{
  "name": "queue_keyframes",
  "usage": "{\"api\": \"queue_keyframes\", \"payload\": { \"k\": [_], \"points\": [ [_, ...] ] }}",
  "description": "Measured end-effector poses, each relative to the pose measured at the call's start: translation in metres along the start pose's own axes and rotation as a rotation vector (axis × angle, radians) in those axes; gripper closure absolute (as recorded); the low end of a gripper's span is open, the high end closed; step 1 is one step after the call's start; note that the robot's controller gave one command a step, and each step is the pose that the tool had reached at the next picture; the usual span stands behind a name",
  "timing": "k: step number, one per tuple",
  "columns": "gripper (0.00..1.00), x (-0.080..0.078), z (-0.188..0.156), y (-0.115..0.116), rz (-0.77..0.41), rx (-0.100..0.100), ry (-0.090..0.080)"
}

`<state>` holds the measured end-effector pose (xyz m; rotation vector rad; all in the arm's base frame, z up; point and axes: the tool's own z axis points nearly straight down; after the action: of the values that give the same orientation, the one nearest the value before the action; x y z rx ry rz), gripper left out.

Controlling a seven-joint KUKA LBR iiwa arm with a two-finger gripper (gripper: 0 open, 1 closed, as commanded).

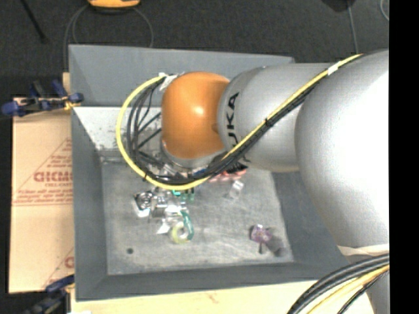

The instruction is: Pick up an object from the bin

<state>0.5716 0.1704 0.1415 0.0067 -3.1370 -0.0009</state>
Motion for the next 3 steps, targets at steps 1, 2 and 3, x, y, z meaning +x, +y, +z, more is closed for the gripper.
{"api": "queue_keyframes", "payload": {
  "k": [1, 2, 3],
  "points": [
    [0.0, -0.044, 0.058, -0.062, -0.192, 0.0, -0.014],
    [0.0, -0.079, 0.064, -0.12, -0.482, -0.005, -0.015],
    [0.0, -0.011, 0.063, -0.142, -0.693, 0.006, -0.032]
  ]
}}
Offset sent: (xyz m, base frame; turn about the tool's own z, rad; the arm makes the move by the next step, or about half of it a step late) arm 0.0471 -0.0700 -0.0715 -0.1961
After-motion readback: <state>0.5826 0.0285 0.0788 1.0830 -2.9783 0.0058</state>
